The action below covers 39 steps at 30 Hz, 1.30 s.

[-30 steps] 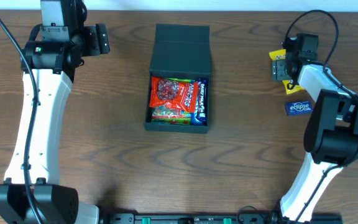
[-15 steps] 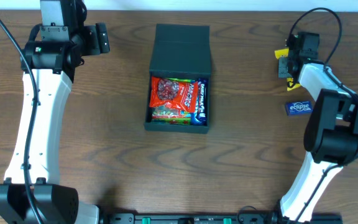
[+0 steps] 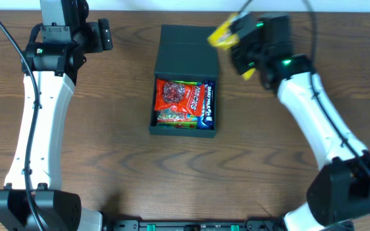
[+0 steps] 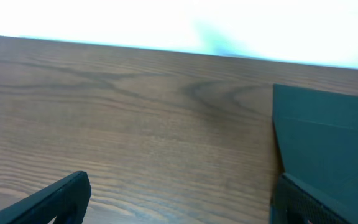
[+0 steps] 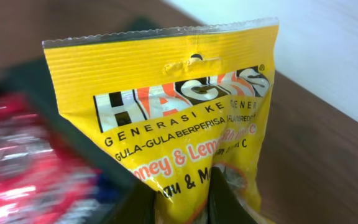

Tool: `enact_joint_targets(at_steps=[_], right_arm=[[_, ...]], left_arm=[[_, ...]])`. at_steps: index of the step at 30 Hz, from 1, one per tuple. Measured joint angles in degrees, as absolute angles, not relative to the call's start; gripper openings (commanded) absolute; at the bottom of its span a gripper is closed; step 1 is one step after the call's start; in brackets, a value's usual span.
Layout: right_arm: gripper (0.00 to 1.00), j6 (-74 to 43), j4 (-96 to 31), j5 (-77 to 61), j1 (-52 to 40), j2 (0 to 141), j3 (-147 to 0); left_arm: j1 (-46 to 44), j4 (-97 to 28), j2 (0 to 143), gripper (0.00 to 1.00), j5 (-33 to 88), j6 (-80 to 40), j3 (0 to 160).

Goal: Pack container
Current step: 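Carry the yellow Hacks bag into the box on top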

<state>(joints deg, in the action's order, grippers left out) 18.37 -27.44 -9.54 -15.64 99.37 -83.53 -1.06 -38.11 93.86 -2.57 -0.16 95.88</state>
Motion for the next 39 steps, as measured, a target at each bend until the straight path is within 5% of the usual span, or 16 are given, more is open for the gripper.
enact_joint_targets(at_steps=[11,18,19,20,21,28,30,32,33,39], right_arm=[[0.01,25.3,-35.6,-11.9,-31.2,102.8,-83.5],[0.01,30.2,-34.7,-11.8,-33.3,107.5,-83.5],[0.04,30.6,-34.2,-11.7,-33.2,108.6,-83.5],[0.41,30.7,-33.4,-11.7,-33.2,110.0,-83.5],[0.62,30.6,-32.8,-11.7,-33.2,110.9,-83.5],[0.86,27.4,-27.0,-11.9,-33.2,110.9,-83.7],[0.79,26.4,-26.7,-12.3,-33.2,109.1,-84.2],[0.22,25.8,-26.6,-12.5,-33.2,106.1,-85.1],[0.03,25.5,-26.9,-12.7,-33.2,104.4,-85.5],[0.01,24.7,-36.7,-14.5,-31.8,98.3,-88.2]], left_arm=[[-1.0,-37.1,93.9,0.95,-3.3,1.0,95.9],[-1.0,-37.1,93.9,0.95,-3.4,1.3,95.9],[-1.0,-37.1,93.9,0.95,-3.4,1.3,95.9],[-1.0,-37.1,93.9,0.95,-3.4,1.3,95.9],[-1.0,-37.1,93.9,0.95,-3.4,1.3,95.9],[-1.0,-37.1,93.9,0.95,-3.4,1.4,95.9],[-1.0,-37.1,93.9,0.95,-3.4,1.4,95.9],[-1.0,-37.1,93.9,0.95,-3.4,1.4,95.9],[-1.0,-37.1,93.9,0.95,-3.4,1.4,95.9],[-1.0,-37.3,93.9,0.95,-3.4,1.4,95.9]])
